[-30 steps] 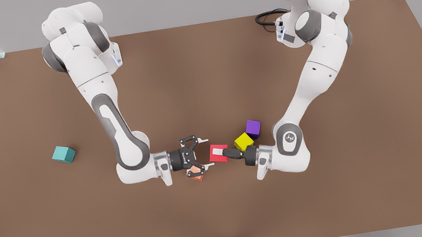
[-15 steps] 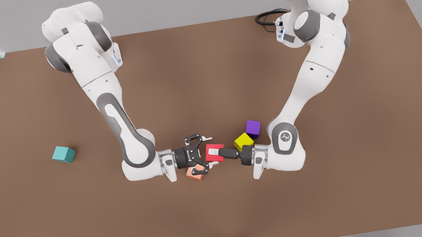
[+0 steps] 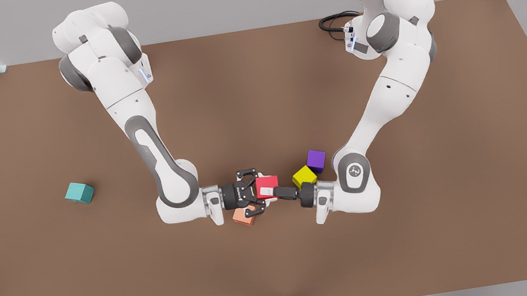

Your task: Pick up red wooden cube and pass to hand red wooden cube and place in blue wooden cube

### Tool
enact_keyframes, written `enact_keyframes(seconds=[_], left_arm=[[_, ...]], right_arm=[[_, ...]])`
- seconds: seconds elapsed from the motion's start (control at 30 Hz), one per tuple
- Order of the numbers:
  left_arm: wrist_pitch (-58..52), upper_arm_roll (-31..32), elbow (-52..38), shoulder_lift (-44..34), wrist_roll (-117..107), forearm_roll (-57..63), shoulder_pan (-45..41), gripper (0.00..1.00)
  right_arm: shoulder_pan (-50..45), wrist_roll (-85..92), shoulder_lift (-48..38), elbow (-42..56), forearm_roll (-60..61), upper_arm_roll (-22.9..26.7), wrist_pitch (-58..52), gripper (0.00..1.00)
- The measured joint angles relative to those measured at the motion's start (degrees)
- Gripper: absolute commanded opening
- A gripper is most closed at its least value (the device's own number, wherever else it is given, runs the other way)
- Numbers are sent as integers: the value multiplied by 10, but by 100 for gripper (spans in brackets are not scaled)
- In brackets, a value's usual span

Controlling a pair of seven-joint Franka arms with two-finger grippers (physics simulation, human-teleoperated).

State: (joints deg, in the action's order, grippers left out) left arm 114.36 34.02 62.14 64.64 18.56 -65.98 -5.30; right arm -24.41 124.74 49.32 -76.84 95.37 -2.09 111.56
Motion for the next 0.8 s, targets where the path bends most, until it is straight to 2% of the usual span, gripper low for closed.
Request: enact_keyframes(seconds=[0.17, 0.3, 0.37, 0.43, 0.53, 0.57, 0.6, 0.63, 0.67, 0.7, 0.8], left_arm=[[-27, -2, 0, -8, -5, 19, 50, 100], [-92, -1, -9, -52, -26, 122, 169, 100], [-141, -1, -31, -100, -44, 225, 226, 100], [-185, 0, -40, -163, -63, 378, 259, 100], [-232, 1, -42, -203, -88, 572, 284, 100], [-236, -46, -9, -244, -95, 618, 259, 100], [-219, -172, 110, -348, -102, 638, 166, 100], [-204, -259, 203, -436, -108, 649, 87, 100], [-201, -297, 228, -470, -113, 657, 50, 100], [-198, -315, 234, -470, -119, 663, 33, 100], [-189, -330, 205, -434, -134, 675, 18, 100]], right_arm=[[0, 5, 0, 0, -1, 0, 1, 69], [16, 8, 0, -1, -9, 1, -4, 69], [40, 10, 0, -3, -32, 3, -16, 69], [84, 11, -10, -6, -98, 6, -39, 69], [153, 1, -68, -1, -311, 42, -95, 70], [166, -3, -88, 1, -395, 52, -114, 70], [175, -7, -106, 2, -478, 59, -130, 70], [176, -11, -121, 3, -560, 64, -144, 70], [175, -16, -133, 3, -638, 66, -155, 70], [175, -22, -138, 0, -702, 70, -163, 70], [189, -39, -135, -10, -811, 74, -172, 70]])
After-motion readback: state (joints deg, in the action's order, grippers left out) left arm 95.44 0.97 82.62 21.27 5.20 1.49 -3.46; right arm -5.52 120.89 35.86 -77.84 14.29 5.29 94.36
